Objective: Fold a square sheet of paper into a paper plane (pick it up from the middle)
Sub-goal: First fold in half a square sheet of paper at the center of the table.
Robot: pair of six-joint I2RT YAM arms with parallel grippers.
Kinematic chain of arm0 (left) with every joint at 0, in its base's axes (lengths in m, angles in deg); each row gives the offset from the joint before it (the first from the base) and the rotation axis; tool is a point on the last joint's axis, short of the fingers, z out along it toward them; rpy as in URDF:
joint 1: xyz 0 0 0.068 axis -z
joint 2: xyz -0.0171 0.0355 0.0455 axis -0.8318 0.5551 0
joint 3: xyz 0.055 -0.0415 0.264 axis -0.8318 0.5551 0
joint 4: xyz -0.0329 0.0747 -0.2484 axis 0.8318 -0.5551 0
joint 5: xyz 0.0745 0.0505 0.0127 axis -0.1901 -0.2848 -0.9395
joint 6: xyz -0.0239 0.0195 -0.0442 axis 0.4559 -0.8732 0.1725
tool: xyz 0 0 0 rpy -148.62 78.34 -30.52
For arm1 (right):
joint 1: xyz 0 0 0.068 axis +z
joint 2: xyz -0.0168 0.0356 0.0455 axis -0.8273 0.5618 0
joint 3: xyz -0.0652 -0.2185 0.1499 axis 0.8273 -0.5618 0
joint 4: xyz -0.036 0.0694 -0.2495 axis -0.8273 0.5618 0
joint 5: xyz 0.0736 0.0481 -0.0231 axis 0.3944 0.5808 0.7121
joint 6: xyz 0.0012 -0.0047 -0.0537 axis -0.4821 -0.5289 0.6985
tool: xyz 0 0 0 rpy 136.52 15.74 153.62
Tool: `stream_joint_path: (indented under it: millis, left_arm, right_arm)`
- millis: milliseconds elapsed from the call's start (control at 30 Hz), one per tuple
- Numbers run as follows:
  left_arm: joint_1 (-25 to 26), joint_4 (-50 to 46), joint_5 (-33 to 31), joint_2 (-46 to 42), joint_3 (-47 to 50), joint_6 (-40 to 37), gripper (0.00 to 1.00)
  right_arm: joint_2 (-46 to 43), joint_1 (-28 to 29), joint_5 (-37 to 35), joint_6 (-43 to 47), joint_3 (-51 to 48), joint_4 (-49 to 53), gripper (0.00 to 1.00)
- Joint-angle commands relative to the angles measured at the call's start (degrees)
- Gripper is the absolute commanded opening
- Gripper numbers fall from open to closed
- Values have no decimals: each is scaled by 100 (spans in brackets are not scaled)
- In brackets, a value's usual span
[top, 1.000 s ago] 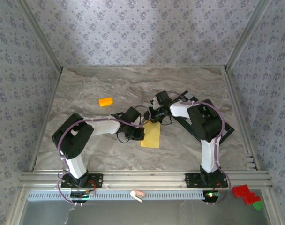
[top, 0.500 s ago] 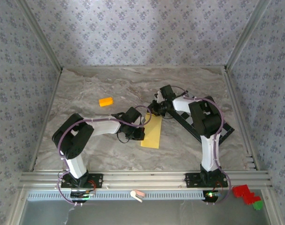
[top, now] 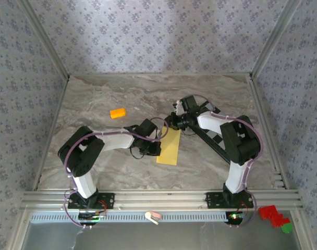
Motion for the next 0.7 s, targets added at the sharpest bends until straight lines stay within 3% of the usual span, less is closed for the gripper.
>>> stream_joint_path:
  millis: [0,400,667]
  left_arm:
    - [128,-1109,-1258,866,608,-158,0]
    - [126,-1101,-1311,778,663,-158,0]
    - [132,-1099,-1326,860,691,-189,0]
  right_arm:
    - [89,138,206,-170,-225,-253,15]
    - [587,522,475,-540,-477,-674,14]
    - [835,297,250,-297,-140,-230,12]
